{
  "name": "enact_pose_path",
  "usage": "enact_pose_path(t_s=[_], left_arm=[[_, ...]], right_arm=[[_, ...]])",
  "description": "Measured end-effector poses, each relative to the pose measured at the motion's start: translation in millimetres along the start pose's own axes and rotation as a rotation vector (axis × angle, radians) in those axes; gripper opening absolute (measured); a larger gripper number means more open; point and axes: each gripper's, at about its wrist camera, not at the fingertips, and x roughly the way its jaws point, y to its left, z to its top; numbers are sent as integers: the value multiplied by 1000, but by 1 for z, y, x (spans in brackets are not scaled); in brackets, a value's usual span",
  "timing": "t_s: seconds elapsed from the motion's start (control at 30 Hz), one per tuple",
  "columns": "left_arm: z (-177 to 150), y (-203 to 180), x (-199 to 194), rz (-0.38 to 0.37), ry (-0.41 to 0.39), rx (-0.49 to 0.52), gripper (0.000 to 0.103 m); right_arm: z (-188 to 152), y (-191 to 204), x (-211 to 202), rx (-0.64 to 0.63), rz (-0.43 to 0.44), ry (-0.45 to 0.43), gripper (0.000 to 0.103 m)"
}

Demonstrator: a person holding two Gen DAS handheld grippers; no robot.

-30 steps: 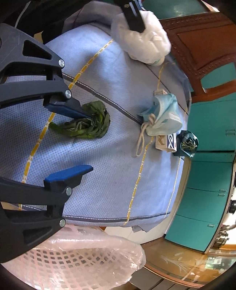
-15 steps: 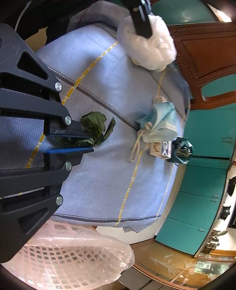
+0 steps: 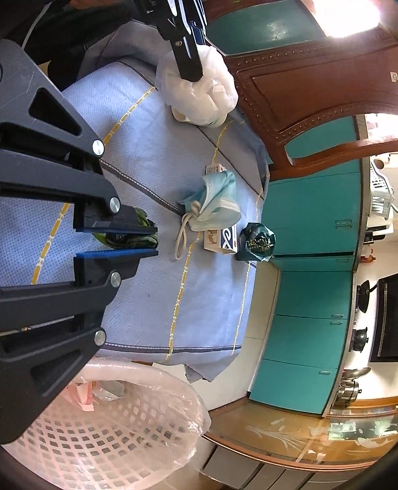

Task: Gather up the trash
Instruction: 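Hold the white plastic bag in the left gripper and green cloth in the right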

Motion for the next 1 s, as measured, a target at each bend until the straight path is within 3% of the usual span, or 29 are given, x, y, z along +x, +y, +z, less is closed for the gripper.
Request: enact_pose_path(t_s=[0.73,1.0], left_arm=[[0,1,-5,11,-16,4,30],[3,0,-11,6,-49,4,30]], right_arm=[[1,13,-10,-49,16,-54,9],[5,1,-31,-8,22,-129,9]])
